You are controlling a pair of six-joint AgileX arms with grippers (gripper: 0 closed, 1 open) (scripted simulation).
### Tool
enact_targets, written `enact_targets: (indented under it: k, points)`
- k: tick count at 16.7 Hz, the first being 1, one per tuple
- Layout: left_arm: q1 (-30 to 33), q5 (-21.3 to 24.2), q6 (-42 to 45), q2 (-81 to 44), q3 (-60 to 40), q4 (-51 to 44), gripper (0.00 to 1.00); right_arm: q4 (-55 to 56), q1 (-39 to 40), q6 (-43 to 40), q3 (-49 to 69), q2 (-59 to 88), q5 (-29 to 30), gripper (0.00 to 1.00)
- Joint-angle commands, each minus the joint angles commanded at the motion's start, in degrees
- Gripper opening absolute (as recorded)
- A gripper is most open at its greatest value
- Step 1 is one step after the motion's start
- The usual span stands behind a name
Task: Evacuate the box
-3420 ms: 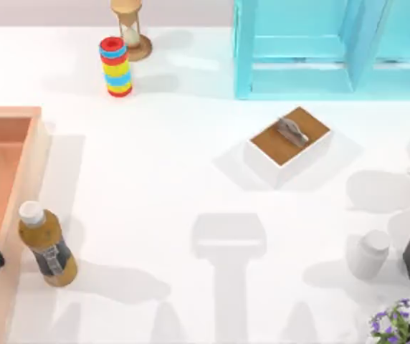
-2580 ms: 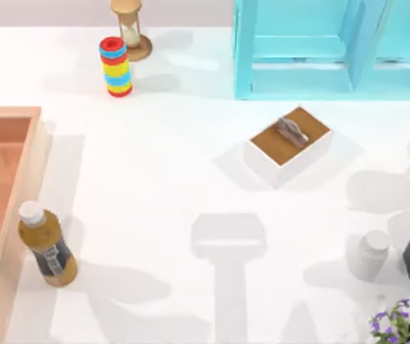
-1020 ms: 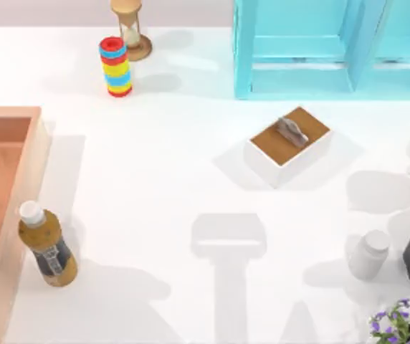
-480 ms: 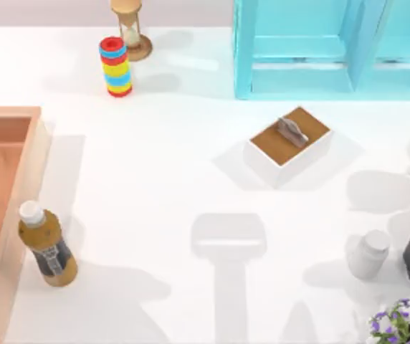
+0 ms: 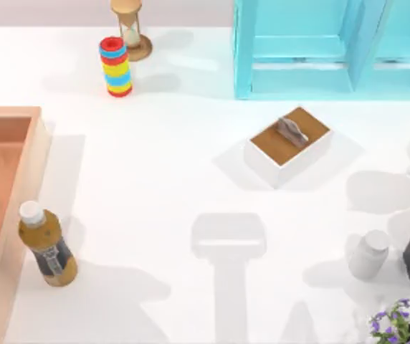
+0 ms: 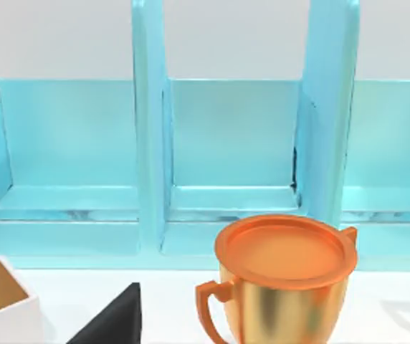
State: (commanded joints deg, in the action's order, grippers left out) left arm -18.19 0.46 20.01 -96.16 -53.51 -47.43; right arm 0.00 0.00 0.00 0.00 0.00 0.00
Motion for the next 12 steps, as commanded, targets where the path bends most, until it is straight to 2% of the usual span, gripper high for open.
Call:
enact_targets:
  k: [2, 3, 12]
  points:
    - [0.0, 0.0, 0.0, 0.0, 0.0, 0.0, 0.02, 0.0, 0.0, 0.0, 0.0, 0.0, 0.0, 1.00]
    - [0.0, 0.0, 0.0, 0.0, 0.0, 0.0, 0.00, 0.0, 0.0, 0.0, 0.0, 0.0, 0.0, 1.00]
    - [0.1, 0.0, 0.0, 0.1, -0.2, -0.2, 0.00, 0.0, 0.0, 0.0, 0.0, 0.0, 0.0, 1.00]
